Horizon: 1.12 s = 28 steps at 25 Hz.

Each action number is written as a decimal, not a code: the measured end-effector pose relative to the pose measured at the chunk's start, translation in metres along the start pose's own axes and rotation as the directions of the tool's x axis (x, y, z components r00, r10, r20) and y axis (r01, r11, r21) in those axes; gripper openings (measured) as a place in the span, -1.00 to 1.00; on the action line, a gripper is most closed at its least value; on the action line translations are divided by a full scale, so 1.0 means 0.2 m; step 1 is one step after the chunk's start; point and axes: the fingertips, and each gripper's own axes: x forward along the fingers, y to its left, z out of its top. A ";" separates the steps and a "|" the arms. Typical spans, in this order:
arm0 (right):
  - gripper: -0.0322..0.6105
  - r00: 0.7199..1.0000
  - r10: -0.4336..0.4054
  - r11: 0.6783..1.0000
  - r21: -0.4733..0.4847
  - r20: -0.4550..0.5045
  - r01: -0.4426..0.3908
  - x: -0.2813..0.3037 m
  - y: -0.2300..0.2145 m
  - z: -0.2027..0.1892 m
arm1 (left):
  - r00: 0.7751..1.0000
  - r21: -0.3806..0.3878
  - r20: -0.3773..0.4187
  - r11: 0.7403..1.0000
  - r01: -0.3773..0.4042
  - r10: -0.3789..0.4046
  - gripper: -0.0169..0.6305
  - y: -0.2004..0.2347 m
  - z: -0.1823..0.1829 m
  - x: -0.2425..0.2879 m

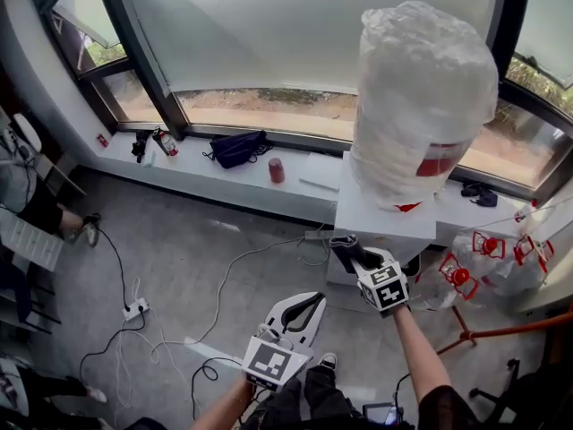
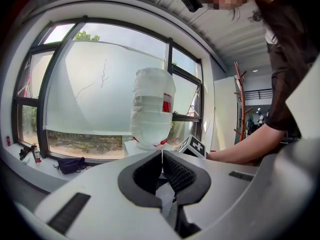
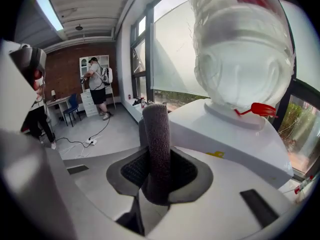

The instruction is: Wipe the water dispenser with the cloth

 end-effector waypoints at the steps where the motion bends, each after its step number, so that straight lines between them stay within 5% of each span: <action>1: -0.56 1.000 -0.012 1.000 -0.001 0.008 0.012 0.03 0.00 0.00 | 1.000 0.001 0.001 1.000 0.001 -0.001 -0.88 0.02 -0.02 0.00; 12: -0.56 0.979 -0.206 0.977 0.053 -0.004 0.205 0.08 -0.33 -0.26 | 0.995 0.044 -0.029 0.994 0.098 -0.096 -0.88 -0.03 -0.30 0.05; 22: -0.56 0.914 -0.400 0.892 0.198 -0.074 0.407 -0.30 -0.81 -0.69 | 0.984 0.032 -0.056 0.984 0.173 -0.171 -0.88 -0.19 -0.41 0.23; 28: -0.56 0.901 -0.423 0.871 0.232 -0.093 0.433 -0.43 -0.92 -0.82 | 0.983 0.043 -0.045 0.983 0.177 -0.175 -0.88 -0.22 -0.38 0.33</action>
